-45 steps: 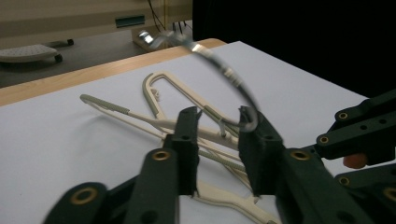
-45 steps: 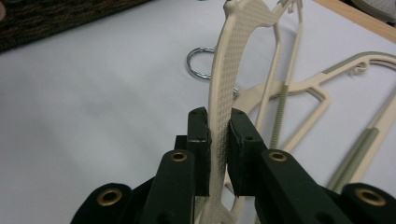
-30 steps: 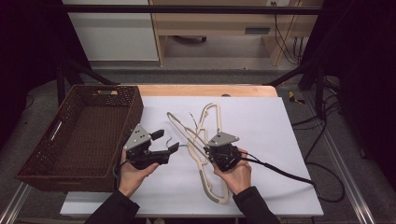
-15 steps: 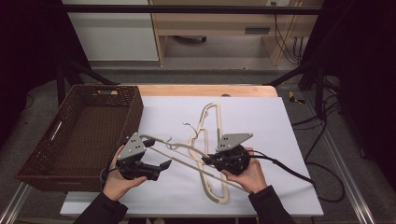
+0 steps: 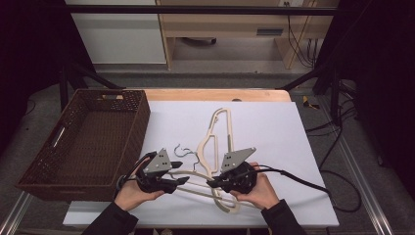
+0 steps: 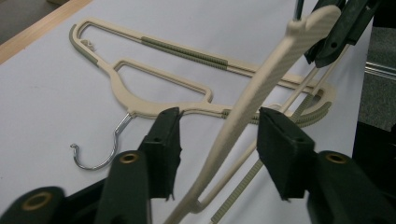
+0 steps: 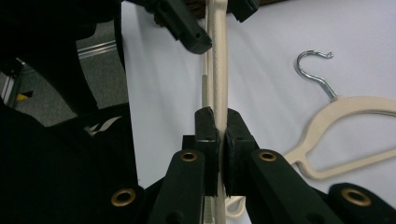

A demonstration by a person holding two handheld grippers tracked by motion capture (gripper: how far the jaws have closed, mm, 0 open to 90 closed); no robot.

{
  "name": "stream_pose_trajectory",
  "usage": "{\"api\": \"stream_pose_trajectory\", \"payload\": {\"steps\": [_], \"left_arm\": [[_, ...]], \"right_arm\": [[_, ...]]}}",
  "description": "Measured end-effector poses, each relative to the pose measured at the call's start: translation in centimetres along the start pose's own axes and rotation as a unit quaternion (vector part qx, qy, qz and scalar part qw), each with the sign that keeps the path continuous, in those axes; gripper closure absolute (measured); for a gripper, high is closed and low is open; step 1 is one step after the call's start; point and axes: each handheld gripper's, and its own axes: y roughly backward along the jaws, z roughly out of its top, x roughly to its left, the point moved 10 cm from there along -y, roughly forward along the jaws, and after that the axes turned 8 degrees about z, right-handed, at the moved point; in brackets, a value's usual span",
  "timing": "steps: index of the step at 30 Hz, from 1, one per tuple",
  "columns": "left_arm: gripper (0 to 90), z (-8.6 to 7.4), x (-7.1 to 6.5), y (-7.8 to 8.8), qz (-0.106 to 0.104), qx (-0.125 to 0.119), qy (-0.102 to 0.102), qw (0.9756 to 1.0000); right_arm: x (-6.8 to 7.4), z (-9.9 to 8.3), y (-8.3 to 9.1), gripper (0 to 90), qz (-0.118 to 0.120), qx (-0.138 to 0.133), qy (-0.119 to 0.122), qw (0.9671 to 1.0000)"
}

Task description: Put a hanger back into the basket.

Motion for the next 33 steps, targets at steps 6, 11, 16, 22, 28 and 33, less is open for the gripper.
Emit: {"api": "stream_pose_trajectory", "payload": {"steps": [6,11,16,22,28,33], "left_arm": [[69.4,-0.3,-0.4,0.1,-0.021,0.007,-0.003,0.9998],[75.1,-0.3,-0.9,0.6,-0.034,0.01,-0.009,0.9993],[80.2,0.1,-1.4,1.1,-0.048,0.007,0.0,0.9988],[85.6,0.8,-3.0,1.7,-0.068,0.0,0.009,0.9976],[86.5,1.7,-2.6,2.4,-0.037,-0.015,0.035,0.9986],[86.5,2.0,-1.7,2.9,-0.016,-0.023,0.059,0.9979]], "right_arm": [[0.1,-0.3,-0.2,86.8,0.009,0.01,0.002,0.9999],[-0.4,-0.1,0.0,84.3,-0.008,0.003,0.005,0.9999],[-1.0,0.1,0.5,79.7,-0.034,-0.001,0.002,0.9994],[-2.1,0.8,1.2,65.3,-0.077,-0.028,0.006,0.9967],[-2.6,1.3,3.0,48.5,-0.1,-0.07,-0.002,0.9925],[-3.2,1.2,5.3,38.4,-0.131,-0.11,-0.017,0.9851]]}}
